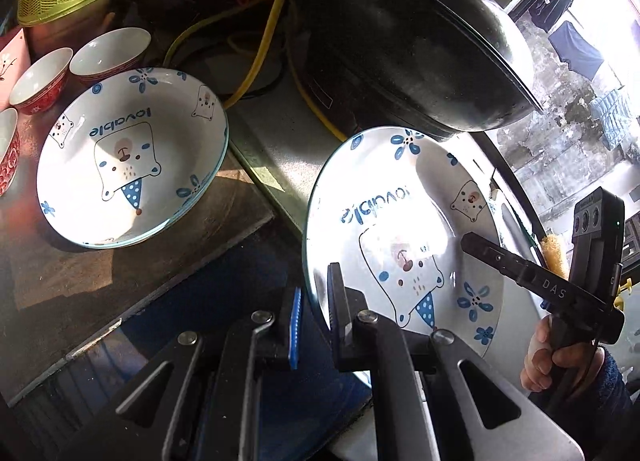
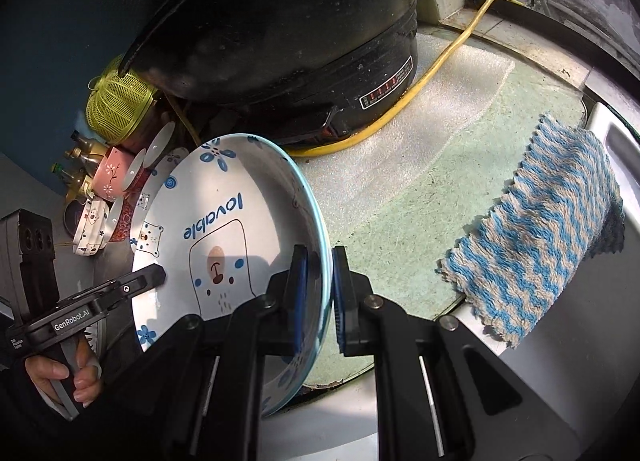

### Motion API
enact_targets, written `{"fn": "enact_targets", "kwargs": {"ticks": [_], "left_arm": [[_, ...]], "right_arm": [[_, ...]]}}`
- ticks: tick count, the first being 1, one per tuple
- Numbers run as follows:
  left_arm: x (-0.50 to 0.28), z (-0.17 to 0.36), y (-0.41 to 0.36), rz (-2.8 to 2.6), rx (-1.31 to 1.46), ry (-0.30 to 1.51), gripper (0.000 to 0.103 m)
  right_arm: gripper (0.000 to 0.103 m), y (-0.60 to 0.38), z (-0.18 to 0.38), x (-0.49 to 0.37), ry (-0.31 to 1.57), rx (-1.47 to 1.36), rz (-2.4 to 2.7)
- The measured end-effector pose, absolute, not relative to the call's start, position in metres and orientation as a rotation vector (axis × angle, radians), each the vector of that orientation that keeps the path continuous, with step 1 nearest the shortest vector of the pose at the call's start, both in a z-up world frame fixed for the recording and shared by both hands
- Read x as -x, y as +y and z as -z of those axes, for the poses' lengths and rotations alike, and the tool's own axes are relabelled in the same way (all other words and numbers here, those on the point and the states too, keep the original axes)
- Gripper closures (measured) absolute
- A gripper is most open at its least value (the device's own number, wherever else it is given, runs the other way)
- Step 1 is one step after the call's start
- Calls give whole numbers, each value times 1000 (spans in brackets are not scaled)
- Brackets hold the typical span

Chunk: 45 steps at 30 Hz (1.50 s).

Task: Organize plates and bowls
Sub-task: 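Lift the 'lovable' plate with the left tool and carry it to the leaf plate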

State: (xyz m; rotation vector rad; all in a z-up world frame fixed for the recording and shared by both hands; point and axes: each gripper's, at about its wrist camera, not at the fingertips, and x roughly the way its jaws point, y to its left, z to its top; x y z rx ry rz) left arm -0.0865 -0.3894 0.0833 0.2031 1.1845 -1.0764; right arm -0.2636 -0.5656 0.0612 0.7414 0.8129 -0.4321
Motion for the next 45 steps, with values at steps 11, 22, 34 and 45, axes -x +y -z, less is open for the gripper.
{"fn": "enact_targets", "kwargs": {"ticks": [11, 22, 34, 45], "left_arm": [[56, -92, -342, 988, -126, 1154, 94], [27, -100, -281, 846, -27, 1134, 94], [4, -102, -202, 663, 104, 1104, 94], [-10, -99, -126, 485, 213, 1087, 94]], "right_arm": [[90, -537, -68, 226, 834, -681, 343], [90, -501, -73, 171, 871, -602, 207], [90, -447, -87, 103, 919, -492, 26], [90, -385, -83, 53, 978, -387, -145]]}}
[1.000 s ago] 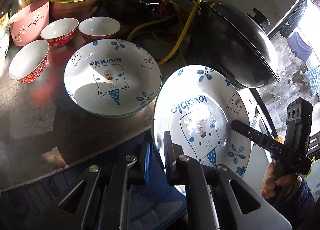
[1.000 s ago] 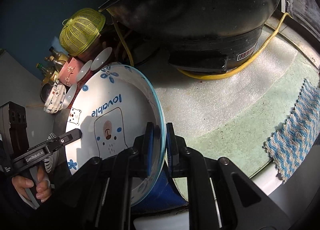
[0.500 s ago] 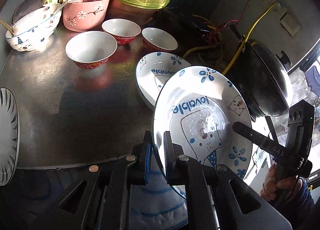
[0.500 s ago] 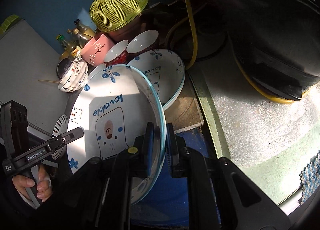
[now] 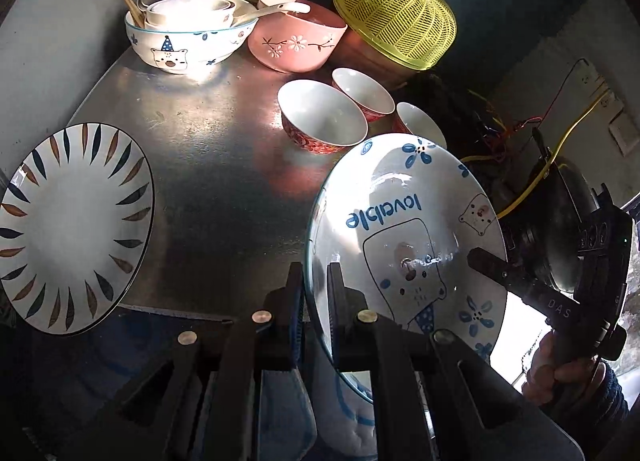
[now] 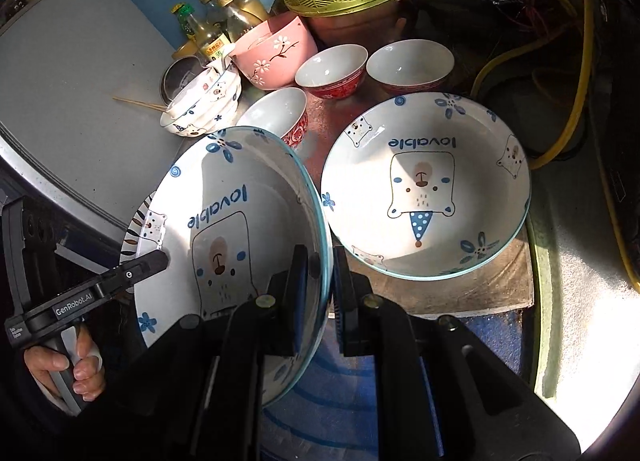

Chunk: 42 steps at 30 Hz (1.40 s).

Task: Organize plates and bowls
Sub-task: 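Lift the 'lovable' plate with the left tool and carry it to the leaf plate, then lower the 'lovable' plate onto the leaf plate and open the left tool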

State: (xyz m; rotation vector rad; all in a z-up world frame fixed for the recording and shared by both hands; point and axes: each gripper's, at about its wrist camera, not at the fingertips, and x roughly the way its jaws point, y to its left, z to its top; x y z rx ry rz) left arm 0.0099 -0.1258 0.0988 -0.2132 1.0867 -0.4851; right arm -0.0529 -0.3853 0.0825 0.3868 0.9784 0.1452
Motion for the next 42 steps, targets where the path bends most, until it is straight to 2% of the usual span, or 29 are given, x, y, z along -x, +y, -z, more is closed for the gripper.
{"fn": "enact_targets", "kwargs": {"ticks": [26, 42], "left_arm": [[-22, -80, 64, 25, 484, 1037, 94], [-39, -53, 102, -62, 488, 1094, 94]], "right_arm": [[90, -192, -55, -63, 1092, -151, -529], [90, -131, -22, -105, 1147, -99, -574]]}}
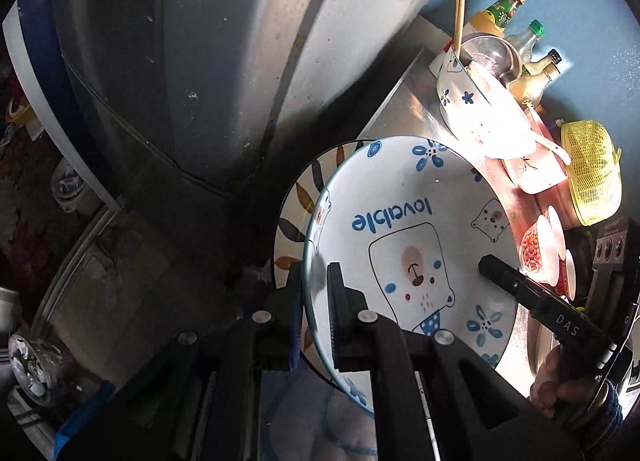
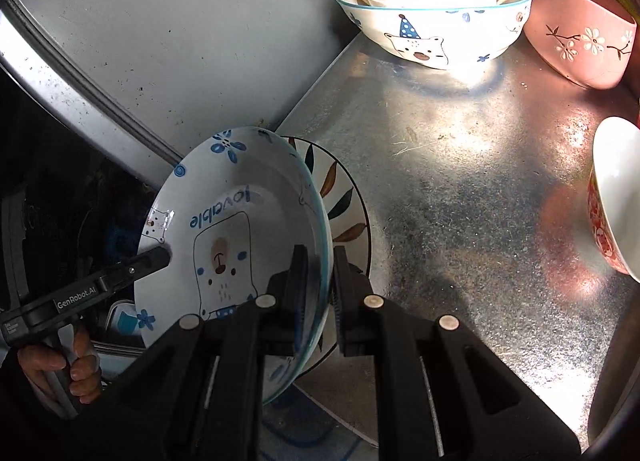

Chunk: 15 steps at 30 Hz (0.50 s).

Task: Organize plates and bowls
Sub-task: 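Lower the 'lovable' plate onto the leaf plate and open the left tool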

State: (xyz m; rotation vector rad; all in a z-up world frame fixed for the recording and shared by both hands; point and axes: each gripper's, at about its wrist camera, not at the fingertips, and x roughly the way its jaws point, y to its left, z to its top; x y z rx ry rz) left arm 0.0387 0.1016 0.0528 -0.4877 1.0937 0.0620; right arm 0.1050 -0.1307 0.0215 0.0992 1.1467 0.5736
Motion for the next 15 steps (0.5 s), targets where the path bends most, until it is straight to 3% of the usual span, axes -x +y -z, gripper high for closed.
{"fn": "enact_targets", "kwargs": {"ticks": [12, 15], "left_arm": [[-52, -42, 93, -79, 439, 1152, 93], [-56, -43, 88, -66, 438, 1153, 81]], "right_arm": [[90, -112, -2, -123, 1163, -54, -532], [88, -110, 0, -125, 1165, -58, -534]]}}
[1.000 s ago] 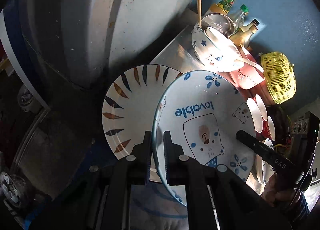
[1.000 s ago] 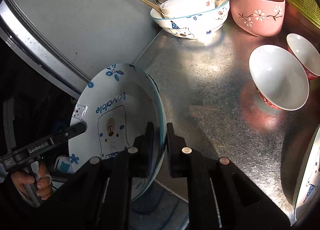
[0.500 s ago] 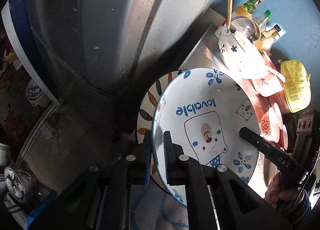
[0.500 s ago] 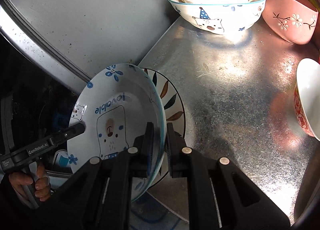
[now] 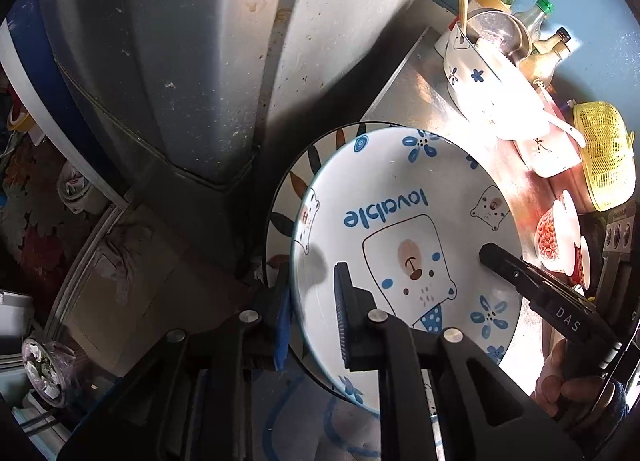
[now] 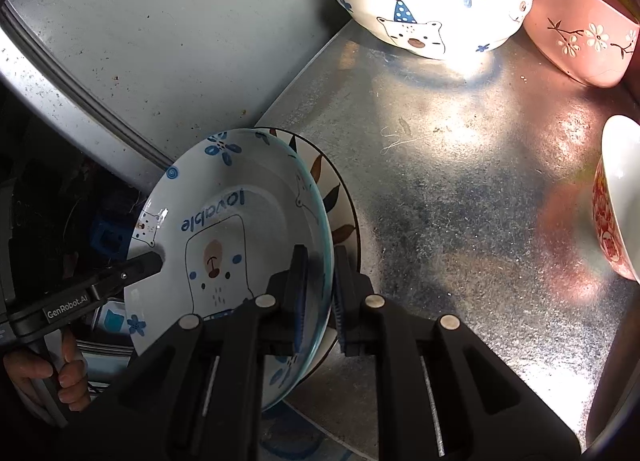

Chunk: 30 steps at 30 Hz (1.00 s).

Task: Organize plates and bowls
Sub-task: 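Lower the 'lovable' plate onto the leaf plate and open the left tool, then withdraw the left tool from the plate stack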

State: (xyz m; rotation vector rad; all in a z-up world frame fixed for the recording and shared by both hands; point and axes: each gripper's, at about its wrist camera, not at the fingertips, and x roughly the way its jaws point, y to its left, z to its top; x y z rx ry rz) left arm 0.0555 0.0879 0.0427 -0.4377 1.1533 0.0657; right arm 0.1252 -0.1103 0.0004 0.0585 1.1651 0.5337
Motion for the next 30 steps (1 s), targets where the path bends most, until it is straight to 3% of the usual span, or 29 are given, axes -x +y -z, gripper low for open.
{"fn": "enact_targets", "kwargs": {"ticks": [5, 7, 9, 10, 11, 13, 19, 30], "left_arm": [[-55, -46, 85, -47, 437, 1151, 58], [-55, -48, 84, -46, 430, 1147, 54], [-52, -57, 81, -39, 409, 1104, 37], [-51, -62, 79, -35, 405, 1082, 23], [-51, -67, 78, -30, 405, 1063, 17], [-51, -74, 77, -24, 402, 1048, 15], [-49, -81, 69, -34, 355, 1044, 2], [-46, -89, 49, -11, 308, 1052, 1]], "right_arm": [[83, -105, -3, -118, 1169, -43, -518], [73, -103, -4, -118, 1172, -57, -530], [62, -102, -8, -115, 1169, -73, -551], [51, -101, -10, -114, 1150, -74, -559], [46, -102, -14, -112, 1127, -75, -566], [24, -103, -21, -109, 1078, -86, -572], [1, -113, -30, -108, 1044, -116, -547], [0, -151, -55, -89, 1038, -180, -475]]}}
